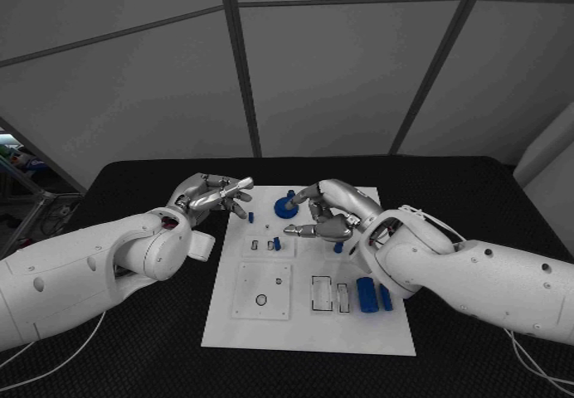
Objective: Assemble the parts on the task board
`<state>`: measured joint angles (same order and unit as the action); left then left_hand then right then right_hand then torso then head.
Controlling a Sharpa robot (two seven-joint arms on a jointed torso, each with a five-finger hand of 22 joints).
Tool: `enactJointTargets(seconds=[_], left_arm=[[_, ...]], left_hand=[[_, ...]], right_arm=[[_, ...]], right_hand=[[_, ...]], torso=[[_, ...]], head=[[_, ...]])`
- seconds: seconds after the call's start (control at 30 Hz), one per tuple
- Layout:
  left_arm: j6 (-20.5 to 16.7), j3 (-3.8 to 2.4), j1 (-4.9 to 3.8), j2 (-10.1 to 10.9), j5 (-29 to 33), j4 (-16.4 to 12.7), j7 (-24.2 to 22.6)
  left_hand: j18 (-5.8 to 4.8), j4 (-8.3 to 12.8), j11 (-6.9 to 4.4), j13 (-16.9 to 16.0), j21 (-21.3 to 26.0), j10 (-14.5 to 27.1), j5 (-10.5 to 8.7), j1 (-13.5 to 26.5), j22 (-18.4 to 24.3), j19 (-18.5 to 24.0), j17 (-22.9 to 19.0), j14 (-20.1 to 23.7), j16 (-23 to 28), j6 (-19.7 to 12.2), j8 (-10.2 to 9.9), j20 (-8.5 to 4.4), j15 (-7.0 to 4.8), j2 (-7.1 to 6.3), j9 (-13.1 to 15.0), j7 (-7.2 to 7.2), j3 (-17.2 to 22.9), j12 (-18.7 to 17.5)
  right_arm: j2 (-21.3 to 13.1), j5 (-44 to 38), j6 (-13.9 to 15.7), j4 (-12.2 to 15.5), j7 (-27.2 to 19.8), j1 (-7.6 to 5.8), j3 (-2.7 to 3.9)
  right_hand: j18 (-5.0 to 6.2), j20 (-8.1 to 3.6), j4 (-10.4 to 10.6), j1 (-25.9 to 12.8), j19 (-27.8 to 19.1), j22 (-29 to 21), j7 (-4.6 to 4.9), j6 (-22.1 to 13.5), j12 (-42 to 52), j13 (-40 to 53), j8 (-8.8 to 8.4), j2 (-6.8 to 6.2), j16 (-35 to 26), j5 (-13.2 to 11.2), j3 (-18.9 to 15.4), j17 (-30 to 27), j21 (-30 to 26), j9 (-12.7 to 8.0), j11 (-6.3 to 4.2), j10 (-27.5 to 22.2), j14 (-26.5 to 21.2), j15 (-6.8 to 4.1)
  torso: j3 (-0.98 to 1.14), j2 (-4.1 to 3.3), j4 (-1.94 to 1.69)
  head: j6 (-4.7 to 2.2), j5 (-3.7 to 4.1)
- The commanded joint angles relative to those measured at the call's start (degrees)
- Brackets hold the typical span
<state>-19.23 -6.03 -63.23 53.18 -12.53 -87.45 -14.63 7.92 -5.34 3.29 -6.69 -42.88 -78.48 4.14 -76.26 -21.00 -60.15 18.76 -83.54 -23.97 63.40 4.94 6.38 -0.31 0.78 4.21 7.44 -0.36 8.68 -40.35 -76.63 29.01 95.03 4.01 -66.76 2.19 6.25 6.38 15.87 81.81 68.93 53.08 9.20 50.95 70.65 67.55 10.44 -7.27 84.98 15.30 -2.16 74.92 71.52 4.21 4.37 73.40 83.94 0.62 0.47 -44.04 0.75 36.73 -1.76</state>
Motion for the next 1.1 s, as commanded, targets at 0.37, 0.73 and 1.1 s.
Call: enactJointTargets(seconds=[0.37, 0.73, 1.1], left_arm=[[17.2, -0.05, -4.03, -0.7, -25.0, 1.4, 28.1], [22.8, 1.78, -9.06, -4.1, -36.2, 2.1, 44.0], [25.3, 7.52, -13.10, -10.4, -38.6, 6.2, 48.9]], left_hand=[[-1.79, -7.2, -3.69, -26.1, -30.1, 0.4, -0.12, 6.6, -35.7, -14.5, 54.1, -2.9, -53.5, 2.6, 8.4, -3.69, -3.59, -2.42, 5.2, -3.37, 0.7, 30.3], [-3.15, -11.3, -4.57, -45.5, -35.9, 1.8, -0.56, 11.4, -45.2, -17.4, 54.9, -2.6, -54.0, -0.7, 18.1, -4.40, -4.22, -2.17, 15.0, -4.65, -6.7, 50.4], [-2.81, -11.5, -4.72, -43.2, -35.2, 3.8, -0.70, 13.0, -43.8, -16.1, 54.9, -2.6, -53.9, -2.8, 21.7, -4.47, -4.34, -3.39, 19.9, -4.88, -8.4, 48.9]], right_arm=[[-6.3, 22.7, -1.1, -2.0, -9.0, -2.24, 1.92], [-8.3, 24.6, -1.9, -2.7, -7.8, -2.44, 1.97], [-8.3, 24.8, -2.0, -3.2, -6.7, -2.45, 1.97]], right_hand=[[1.40, -0.38, -1.7, 1.7, -1.1, -2.9, -0.28, 1.1, -1.8, -2.0, 1.26, 2.01, -1.9, 2.9, 0.4, 2.2, -2.3, -0.1, -0.38, -1.3, 2.8, -0.88], [1.42, -0.45, -1.6, 1.5, -1.0, -3.0, -0.39, 1.4, -1.9, -2.2, 1.55, 2.07, -2.3, 2.7, 0.3, 1.7, -2.4, 0.0, -0.47, -1.3, 2.7, -0.96], [1.50, -0.51, -1.6, 1.4, -1.2, -3.5, -0.45, 1.5, -2.2, -2.6, 1.68, 2.09, -2.7, 3.0, 0.2, 1.1, -2.7, 0.0, -0.53, -1.5, 2.5, -1.02]], torso=[[0.20, 1.58, 0.20], [0.42, 2.25, -0.13], [0.43, 2.28, -0.15]], head=[[0.13, -0.16], [1.20, -0.52], [2.07, -0.86]])
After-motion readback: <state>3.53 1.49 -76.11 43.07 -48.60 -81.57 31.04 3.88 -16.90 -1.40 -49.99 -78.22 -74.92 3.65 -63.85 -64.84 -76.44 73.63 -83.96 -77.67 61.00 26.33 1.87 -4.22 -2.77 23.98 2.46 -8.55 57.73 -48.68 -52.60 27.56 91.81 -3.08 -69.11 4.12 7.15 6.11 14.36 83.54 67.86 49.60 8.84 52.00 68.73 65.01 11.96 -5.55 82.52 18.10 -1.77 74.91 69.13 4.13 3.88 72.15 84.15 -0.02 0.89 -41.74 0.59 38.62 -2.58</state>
